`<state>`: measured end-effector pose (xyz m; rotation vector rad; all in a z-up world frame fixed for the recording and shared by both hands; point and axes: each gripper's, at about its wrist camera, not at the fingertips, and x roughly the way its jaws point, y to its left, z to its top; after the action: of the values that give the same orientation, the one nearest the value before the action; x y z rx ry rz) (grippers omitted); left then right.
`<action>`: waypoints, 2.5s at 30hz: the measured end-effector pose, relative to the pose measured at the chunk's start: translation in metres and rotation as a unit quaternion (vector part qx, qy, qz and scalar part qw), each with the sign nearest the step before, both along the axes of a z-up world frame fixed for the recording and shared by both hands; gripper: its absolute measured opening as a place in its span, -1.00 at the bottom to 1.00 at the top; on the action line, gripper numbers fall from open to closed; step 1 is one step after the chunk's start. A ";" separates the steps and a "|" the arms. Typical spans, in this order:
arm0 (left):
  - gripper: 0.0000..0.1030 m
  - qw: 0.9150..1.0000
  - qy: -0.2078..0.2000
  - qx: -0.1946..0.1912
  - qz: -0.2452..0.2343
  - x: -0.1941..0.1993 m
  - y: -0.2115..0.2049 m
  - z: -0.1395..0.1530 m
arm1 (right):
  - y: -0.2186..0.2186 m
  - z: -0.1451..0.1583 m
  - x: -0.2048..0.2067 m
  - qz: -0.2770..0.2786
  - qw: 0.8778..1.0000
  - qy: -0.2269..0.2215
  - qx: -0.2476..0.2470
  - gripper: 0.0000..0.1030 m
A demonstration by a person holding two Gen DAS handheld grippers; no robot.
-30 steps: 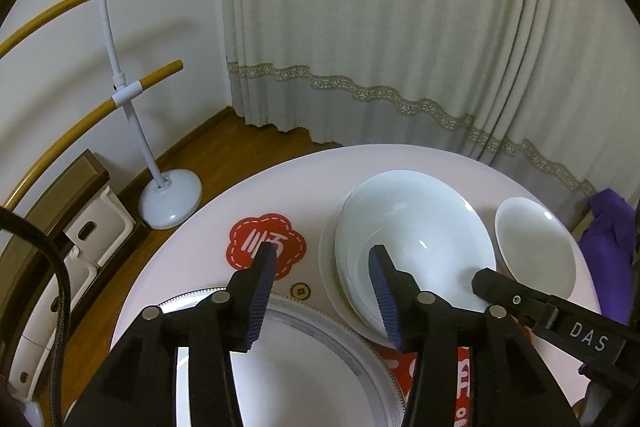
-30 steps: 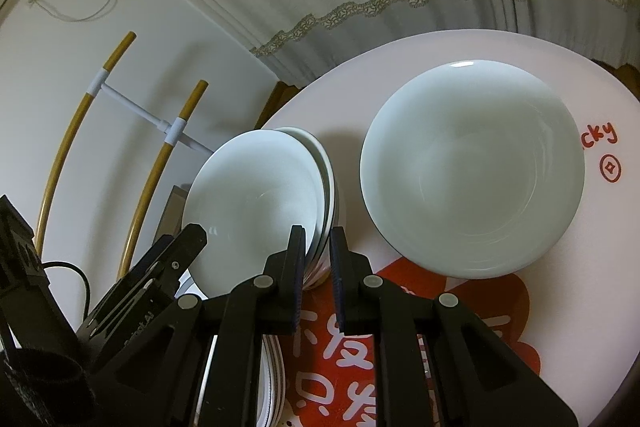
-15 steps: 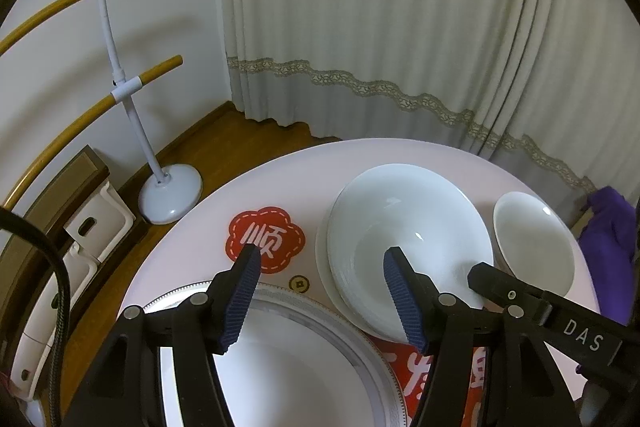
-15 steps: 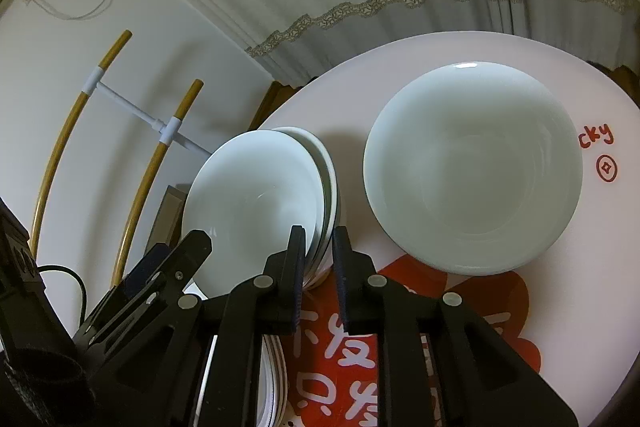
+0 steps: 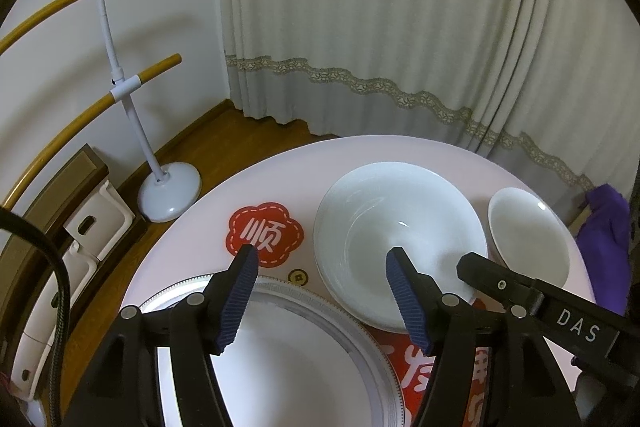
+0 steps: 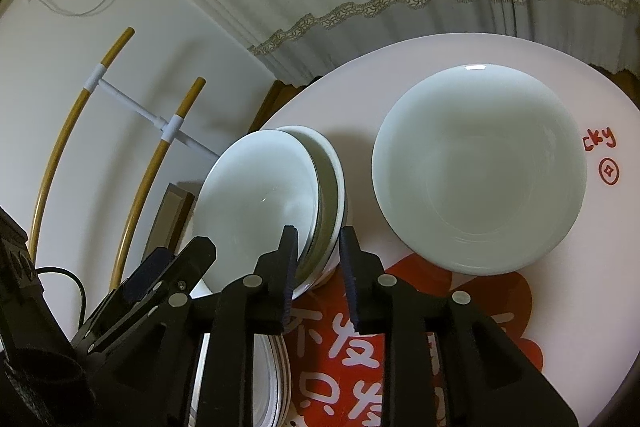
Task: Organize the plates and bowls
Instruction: 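Open both grippers to release the bowl, then pull both grippers back from the nested bowls, then move both grippers to the rim of the remaining white bowl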
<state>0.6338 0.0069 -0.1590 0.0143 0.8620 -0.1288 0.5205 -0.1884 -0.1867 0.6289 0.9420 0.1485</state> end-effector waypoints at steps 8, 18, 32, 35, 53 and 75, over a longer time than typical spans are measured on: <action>0.22 1.000 -0.002 -0.002 0.002 -0.007 0.003 0.005 | 0.001 0.001 -0.004 -0.003 1.000 0.002 0.003 -0.49; 0.22 1.000 -0.012 -0.012 -0.003 -0.029 0.003 0.024 | -0.003 0.031 -0.029 0.006 1.000 -0.029 0.007 -0.49; 0.73 0.996 -0.073 -0.033 -0.030 -0.105 -0.038 0.068 | -0.054 0.085 -0.103 -0.007 0.994 -0.099 -0.041 -0.14; 0.77 0.996 -0.079 -0.038 -0.031 -0.121 -0.049 0.068 | -0.070 0.089 -0.111 -0.015 0.993 -0.105 -0.059 -0.07; 0.91 0.994 -0.081 -0.039 0.054 -0.162 -0.134 0.042 | -0.128 0.087 -0.110 0.024 0.990 -0.113 -0.080 0.22; 0.90 0.976 0.004 -0.093 0.196 -0.047 -0.198 -0.015 | -0.147 0.013 -0.009 0.074 0.990 -0.046 -0.115 0.23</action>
<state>0.5865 -0.1907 -0.1737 -0.3305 0.8429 0.1625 0.5119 -0.3357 -0.1734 0.3368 0.9003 0.1970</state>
